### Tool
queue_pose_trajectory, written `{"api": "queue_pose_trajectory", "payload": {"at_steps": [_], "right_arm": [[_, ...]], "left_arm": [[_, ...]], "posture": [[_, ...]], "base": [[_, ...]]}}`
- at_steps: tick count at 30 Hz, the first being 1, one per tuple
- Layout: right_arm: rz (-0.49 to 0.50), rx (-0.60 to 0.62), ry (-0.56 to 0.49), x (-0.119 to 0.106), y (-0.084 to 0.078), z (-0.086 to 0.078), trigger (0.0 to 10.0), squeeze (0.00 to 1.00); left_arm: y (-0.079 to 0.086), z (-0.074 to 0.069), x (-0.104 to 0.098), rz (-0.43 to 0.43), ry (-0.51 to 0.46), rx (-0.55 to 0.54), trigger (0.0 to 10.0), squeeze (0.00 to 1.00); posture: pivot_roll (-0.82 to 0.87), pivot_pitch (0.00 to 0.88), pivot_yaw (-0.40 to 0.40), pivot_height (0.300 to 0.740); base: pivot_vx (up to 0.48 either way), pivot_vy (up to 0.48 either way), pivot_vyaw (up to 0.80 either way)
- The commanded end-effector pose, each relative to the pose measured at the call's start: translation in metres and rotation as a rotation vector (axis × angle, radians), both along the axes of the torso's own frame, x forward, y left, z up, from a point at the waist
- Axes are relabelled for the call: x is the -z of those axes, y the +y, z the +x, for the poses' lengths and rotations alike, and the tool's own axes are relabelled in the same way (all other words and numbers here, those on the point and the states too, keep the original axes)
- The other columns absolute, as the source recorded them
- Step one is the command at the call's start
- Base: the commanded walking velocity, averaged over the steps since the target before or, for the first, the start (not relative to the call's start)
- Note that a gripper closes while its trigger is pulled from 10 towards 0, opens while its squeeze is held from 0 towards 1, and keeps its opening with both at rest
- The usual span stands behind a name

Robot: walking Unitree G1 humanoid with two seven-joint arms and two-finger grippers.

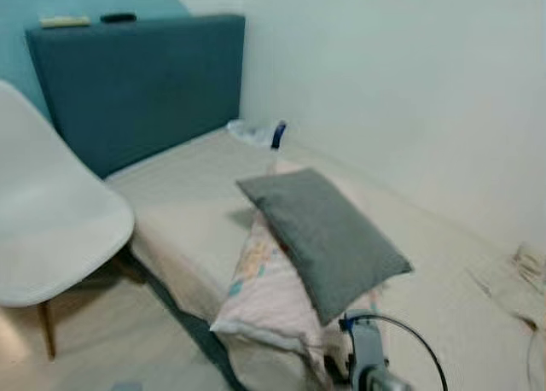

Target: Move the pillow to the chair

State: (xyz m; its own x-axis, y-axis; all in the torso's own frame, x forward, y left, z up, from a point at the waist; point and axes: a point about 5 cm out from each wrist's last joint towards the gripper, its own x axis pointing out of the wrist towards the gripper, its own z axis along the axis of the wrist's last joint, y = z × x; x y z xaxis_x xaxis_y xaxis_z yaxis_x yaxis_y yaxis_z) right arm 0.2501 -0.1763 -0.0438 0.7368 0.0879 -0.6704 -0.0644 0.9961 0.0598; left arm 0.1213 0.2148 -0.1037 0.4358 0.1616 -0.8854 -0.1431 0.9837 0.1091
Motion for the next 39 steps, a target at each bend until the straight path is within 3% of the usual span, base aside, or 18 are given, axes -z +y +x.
{"api": "queue_pose_trajectory", "payload": {"at_steps": [1,7,9,17,21,28,34,37,39], "right_arm": [[0.049,0.058,-0.047,-0.006,-0.004,0.007,10.0,0.00],[0.113,0.070,-0.168,-0.029,0.002,0.033,10.0,0.00],[0.192,0.088,-0.240,-0.044,0.006,0.048,10.0,0.00],[0.269,0.085,-0.276,-0.053,0.015,0.057,10.0,0.00],[0.346,0.087,-0.260,-0.054,0.027,0.060,10.0,0.00],[0.469,0.077,-0.279,-0.062,0.041,0.067,10.0,0.00],[0.398,0.129,-0.240,-0.062,0.039,0.069,10.0,0.00],[0.397,0.139,-0.236,-0.062,0.039,0.070,10.0,0.00],[0.416,0.148,-0.219,-0.062,0.042,0.071,10.0,0.00]], "left_arm": [[-0.005,-0.009,0.004,-0.020,0.040,0.026,10.0,0.00],[-0.004,0.002,0.001,-0.007,0.025,0.064,10.0,0.00],[-0.008,0.006,0.000,-0.004,0.027,0.116,10.0,0.00],[-0.014,0.010,0.000,-0.006,0.020,0.141,10.0,0.00],[-0.015,0.009,0.000,-0.002,0.024,0.150,10.0,0.00],[-0.010,-0.005,0.003,0.010,0.051,0.150,10.0,0.00],[-0.003,-0.024,0.007,0.020,0.082,0.140,10.0,0.00],[-0.002,-0.026,0.007,0.022,0.087,0.140,10.0,0.00],[0.002,-0.036,0.009,0.030,0.105,0.139,10.0,0.00]], "posture": [[0.10,0.000,-0.116,0.740],[0.08,0.000,-0.089,0.740],[0.06,0.000,-0.069,0.740],[0.06,0.000,-0.062,0.740],[0.08,0.000,-0.063,0.740],[0.11,0.000,-0.057,0.740],[0.16,0.000,-0.048,0.740],[0.16,0.000,-0.048,0.740],[0.17,0.000,-0.040,0.740]], "base": [[0.000,0.000,-0.79],[0.000,0.000,-0.79],[0.000,0.000,-0.76],[0.000,0.000,-0.09],[0.000,0.000,0.00],[0.000,0.000,0.00],[0.000,0.000,0.00],[0.000,0.000,0.00],[0.000,0.000,0.00]]}}
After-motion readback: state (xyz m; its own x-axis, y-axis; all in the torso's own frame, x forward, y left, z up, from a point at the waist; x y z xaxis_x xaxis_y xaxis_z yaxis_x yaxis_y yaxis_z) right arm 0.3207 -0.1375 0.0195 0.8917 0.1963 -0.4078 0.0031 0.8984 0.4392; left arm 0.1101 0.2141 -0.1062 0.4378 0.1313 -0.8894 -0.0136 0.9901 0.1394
